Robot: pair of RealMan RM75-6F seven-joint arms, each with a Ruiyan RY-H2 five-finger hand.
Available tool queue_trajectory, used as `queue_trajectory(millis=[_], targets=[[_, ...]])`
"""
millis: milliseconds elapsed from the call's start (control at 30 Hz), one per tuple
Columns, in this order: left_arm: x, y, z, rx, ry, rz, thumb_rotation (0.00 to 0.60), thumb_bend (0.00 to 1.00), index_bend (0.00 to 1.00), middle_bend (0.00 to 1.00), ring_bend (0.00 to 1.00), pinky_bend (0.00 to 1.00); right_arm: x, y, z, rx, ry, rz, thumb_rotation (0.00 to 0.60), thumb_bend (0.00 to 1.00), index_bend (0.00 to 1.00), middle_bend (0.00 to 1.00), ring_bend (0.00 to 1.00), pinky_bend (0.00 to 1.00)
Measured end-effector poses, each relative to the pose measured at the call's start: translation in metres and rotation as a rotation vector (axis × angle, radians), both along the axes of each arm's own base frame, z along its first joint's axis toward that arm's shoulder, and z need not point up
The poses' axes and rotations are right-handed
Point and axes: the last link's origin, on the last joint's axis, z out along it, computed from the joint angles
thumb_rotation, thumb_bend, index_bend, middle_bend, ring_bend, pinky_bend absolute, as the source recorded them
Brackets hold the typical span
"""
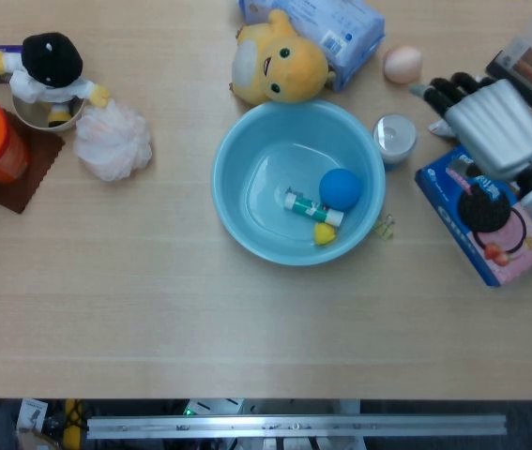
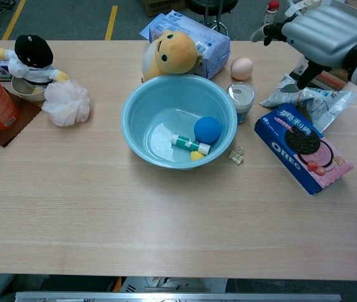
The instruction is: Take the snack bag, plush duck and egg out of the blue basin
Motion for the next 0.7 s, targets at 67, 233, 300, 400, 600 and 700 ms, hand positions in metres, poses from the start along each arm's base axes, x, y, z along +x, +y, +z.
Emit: queue_trajectory(millis=[67,233,300,400,600,700], targets=[[0.001,0.001,-0.001,0.0,-0.002,-0.007,0.6,0.3,0.0,0.07,0.02,0.07,-0.008,0.008,0.013,-0.038,-0.002,-0.024,0.6,0.08,0.2,0.3,0.27,0.53],[0.003,0.004,-0.002,0.015,-0.006,-0.034,0.6,0.3,0.0,0.07,0.02,0.07,-0.034,0.032,0.044,-0.14,0.004,-0.098,0.6,0.08,0.21,0.31,0.27,0.53],[0.005,0.005,-0.003,0.022,-0.005,-0.045,0.6,0.3,0.0,0.07,0.02,0.07,-0.046,0.044,0.057,-0.182,0.008,-0.132,0.6,0.08,0.22,0.31,0.27,0.53],[0.007,0.007,-0.004,0.03,-0.002,-0.063,0.6,0.3,0.0,0.07,0.02,0.07,-0.062,0.065,0.073,-0.236,0.011,-0.175,0.6,0.08,0.23,0.31,0.27,0.53],[0.015,0.009,-0.005,0.053,-0.008,-0.1,0.6,0.3,0.0,0.08,0.02,0.07,-0.086,0.106,0.097,-0.317,-0.006,-0.245,0.6,0.08,0.23,0.32,0.27,0.53],[0.019,0.008,-0.007,0.052,-0.009,-0.116,0.6,0.3,0.0,0.08,0.02,0.07,-0.095,0.124,0.105,-0.347,-0.019,-0.278,0.6,0.08,0.23,0.32,0.27,0.53]])
